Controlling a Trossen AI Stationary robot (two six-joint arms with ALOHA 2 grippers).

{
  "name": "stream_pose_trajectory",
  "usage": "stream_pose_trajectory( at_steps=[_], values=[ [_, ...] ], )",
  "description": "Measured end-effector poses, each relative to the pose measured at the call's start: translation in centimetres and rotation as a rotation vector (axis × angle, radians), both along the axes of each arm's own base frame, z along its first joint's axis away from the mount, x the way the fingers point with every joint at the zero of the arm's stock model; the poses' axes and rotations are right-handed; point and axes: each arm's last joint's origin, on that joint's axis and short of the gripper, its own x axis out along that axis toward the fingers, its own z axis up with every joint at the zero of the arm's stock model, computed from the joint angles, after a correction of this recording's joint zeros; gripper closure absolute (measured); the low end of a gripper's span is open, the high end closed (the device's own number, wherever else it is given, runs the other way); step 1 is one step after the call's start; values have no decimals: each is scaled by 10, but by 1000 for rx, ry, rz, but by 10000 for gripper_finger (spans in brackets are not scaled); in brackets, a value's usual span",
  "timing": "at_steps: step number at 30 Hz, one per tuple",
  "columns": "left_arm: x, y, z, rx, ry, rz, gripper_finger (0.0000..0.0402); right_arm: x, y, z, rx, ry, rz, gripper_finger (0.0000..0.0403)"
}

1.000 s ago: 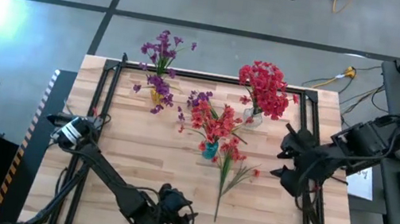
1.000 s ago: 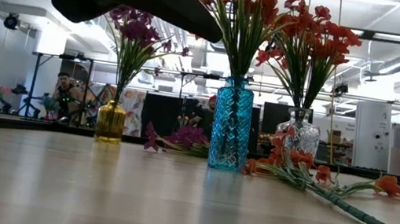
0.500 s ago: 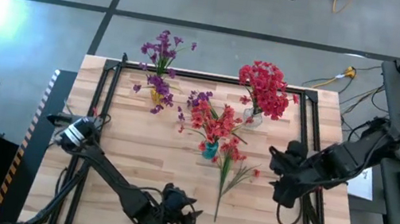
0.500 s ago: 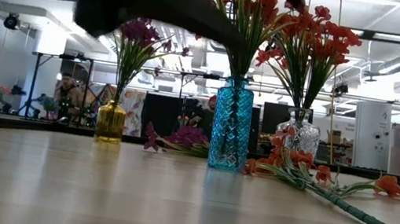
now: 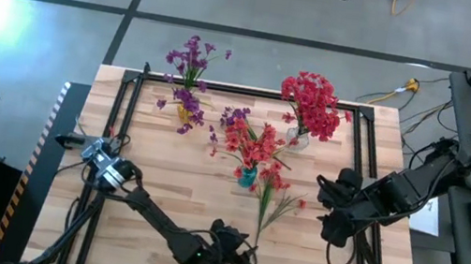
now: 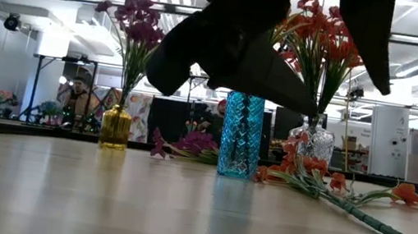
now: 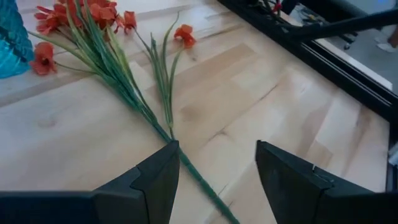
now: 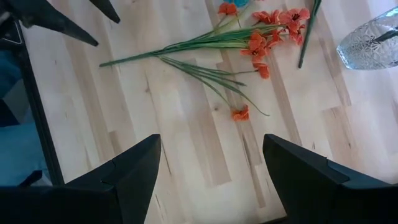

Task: Sort flowers into vase by color
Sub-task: Put the orange flowers into the blue vase

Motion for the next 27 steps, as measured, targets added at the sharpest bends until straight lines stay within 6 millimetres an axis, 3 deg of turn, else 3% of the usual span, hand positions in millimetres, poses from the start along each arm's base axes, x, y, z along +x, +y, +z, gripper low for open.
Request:
stream_pose_trajectory(
  at_steps=[5,10,15,21,27],
  values=[
    [7,6,-4,-1,15,30,196,0,0,0,3,-5,1,129],
    [13,12,-8,-4,9,53,161,1,0,0,3,-6,2,129],
    [18,15,-26,49,24,84,132,1,0,0,3,-6,3,129],
    [28,8,-40,221,53,58,134,1,0,0,3,-6,4,129],
    [39,4,-44,260,69,24,136,1,0,1,1,-7,10,129]
  ],
)
